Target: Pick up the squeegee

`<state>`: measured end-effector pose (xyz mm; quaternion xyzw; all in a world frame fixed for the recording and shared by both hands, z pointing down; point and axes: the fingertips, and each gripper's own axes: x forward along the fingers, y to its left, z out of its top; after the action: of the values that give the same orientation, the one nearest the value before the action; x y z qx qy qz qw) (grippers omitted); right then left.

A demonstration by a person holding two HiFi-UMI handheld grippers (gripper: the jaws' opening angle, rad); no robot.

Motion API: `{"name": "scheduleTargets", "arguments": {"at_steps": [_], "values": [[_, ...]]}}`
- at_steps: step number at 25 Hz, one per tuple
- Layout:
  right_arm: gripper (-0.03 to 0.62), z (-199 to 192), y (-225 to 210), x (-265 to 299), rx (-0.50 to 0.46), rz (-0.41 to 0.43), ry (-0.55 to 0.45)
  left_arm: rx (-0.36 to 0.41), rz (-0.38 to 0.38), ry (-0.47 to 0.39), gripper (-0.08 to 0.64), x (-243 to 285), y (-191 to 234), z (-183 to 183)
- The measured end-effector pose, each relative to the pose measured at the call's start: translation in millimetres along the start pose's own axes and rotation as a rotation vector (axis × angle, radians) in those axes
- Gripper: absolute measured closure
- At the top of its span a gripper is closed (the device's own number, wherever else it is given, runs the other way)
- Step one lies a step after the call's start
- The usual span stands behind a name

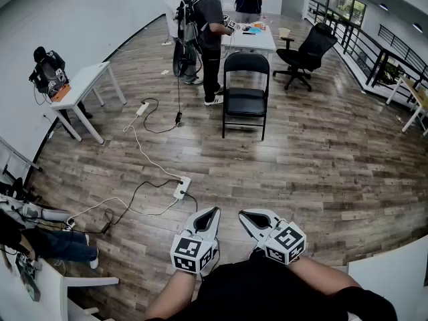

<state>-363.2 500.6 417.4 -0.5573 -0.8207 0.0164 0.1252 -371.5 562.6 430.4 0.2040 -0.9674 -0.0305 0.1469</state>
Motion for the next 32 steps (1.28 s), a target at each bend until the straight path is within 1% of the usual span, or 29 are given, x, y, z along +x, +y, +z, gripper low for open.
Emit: {"name": "scheduleTargets", "arguments": {"at_steps": [8,12,18,25,29,32], "values": [[0.586,-6,-12,-6,0.042,-0.042,-0.012,0.021,-0.035,0.002,0.552,12,-7,9],[0.586,-7,-11,-10,0.043,-0.061,-0.017,0.049,-0.063,0.013,0.552,13,-14,7],[0.586,-7,-10,-17,0.049,-0.093,-0.023,0.065,-0.099,0.013,0.552,11,-24,6],[0.586,-9,-9,-27,0.046,-0.136,-0.022,0.061,-0.109,-0.017,0.552,10,-23,11],[0.586,-5,-10,-40,0.053,-0.166,-0.032,0.074,-0.148,-0.007,0.552,14,-36,13],[0.586,-8,-15,-54,0.054,-0.210,-0.037,0.083,-0.194,-0.001,0.552,21,-50,8]]}}
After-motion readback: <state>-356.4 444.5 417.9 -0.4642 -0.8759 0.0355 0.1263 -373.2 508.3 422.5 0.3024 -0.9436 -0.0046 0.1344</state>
